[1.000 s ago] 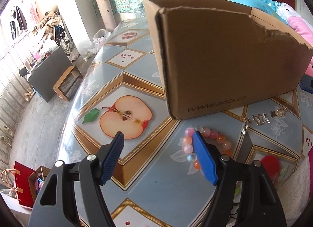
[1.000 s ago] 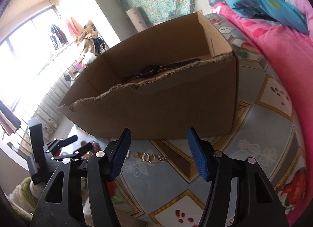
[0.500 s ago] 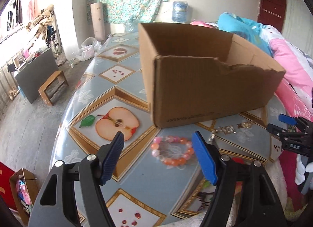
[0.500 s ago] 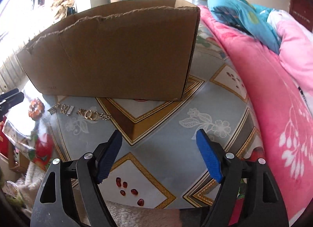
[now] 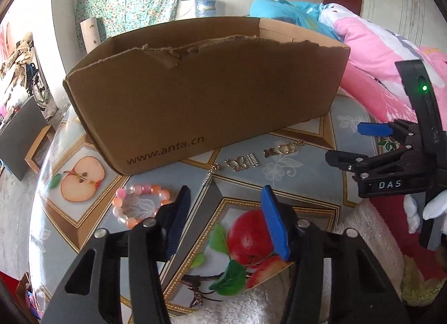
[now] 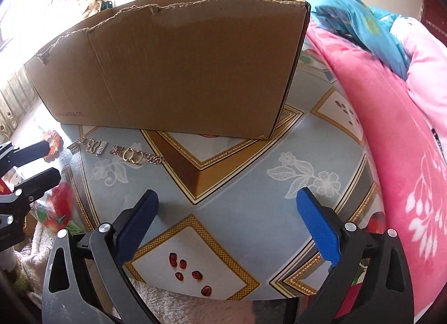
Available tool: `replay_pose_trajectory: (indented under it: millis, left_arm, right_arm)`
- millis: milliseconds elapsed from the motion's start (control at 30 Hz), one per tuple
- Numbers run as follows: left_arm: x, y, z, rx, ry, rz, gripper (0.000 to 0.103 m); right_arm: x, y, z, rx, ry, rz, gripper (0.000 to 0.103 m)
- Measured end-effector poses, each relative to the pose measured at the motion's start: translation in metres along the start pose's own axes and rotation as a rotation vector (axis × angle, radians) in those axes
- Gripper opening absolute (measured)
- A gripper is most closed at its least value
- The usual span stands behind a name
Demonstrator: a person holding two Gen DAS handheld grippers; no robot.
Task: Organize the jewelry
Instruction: 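Lower the left gripper onto a small gold charm and close on it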
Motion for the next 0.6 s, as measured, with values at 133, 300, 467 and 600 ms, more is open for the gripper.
replay_pose_trajectory:
  millis: [133, 300, 467, 600]
  left_arm:
    - [0.003, -0.009, 0.003, 0.008, -0.007, 0.02, 0.031]
    - [0.008, -0.018, 0.004, 0.037, -0.001, 0.028, 0.018]
    - [0.009, -0.025, 0.002, 0.051, 0.011, 0.02, 0.013]
    - [0.008, -0.029, 0.004, 0.051, 0.016, 0.016, 0.013]
  right_arm:
    - [-0.006, 0.008, 0.007, -0.048, -0.053, 0.035, 0.083]
    - [-0.001, 0.007, 0.011, -0.047, -0.069, 0.071, 0.071]
    - [0.006, 0.002, 0.013, -0.038, -0.072, 0.094, 0.071]
    - [0.011, 0.001, 0.013, -0.035, -0.071, 0.1, 0.071]
Point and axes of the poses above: each gripper's, at about its wrist camera, not at the fingertips, and y roughly against the way its jaws point, x to its left, z to its top, the point moved 3 cm from there along -y, roughly the way its jaws point, and after that the axes turned 11 degrees about -x, right-handed, at the moved point
